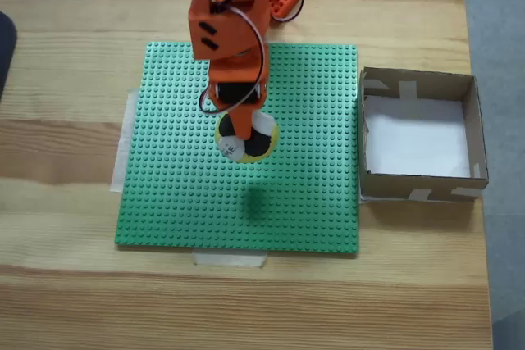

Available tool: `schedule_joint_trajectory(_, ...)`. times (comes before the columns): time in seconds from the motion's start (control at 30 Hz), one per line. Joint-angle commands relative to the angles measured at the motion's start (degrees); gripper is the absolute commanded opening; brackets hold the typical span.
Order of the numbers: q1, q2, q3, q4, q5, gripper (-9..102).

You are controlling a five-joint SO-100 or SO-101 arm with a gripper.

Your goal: Pick the ball and put it in the box.

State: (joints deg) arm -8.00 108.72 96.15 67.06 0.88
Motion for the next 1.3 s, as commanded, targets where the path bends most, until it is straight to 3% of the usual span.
schedule_joint_trajectory(0.0,-1.8,4.3,-5.5,0.4,0.6,-1)
schedule_joint_trajectory(0.37,-7.6,7.1,-9.8,1.6,2.2,-1)
schedule_joint_trajectory(1.27,-28.7,6.5,-8.8,-7.2,5.4,-1)
